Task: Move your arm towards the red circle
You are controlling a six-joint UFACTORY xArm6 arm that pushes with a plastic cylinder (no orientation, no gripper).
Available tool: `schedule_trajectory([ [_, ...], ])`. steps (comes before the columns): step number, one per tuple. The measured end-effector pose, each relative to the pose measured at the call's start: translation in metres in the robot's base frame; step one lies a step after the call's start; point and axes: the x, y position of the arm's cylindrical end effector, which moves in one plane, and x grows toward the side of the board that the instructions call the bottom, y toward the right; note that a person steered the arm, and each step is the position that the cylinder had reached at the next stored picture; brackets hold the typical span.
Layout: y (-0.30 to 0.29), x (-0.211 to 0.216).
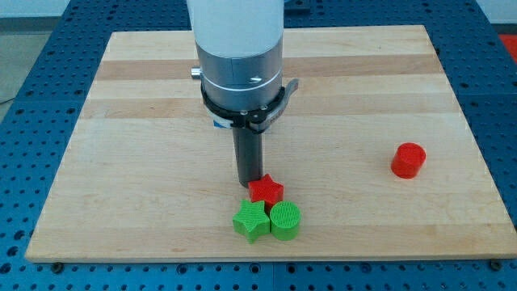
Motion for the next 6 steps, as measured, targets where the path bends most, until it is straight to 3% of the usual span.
schedule_trajectory([
  [1,0.009,-0.028],
  [4,0.204,-0.121],
  [5,0.31,-0.119],
  [6,0.351,-0.089],
])
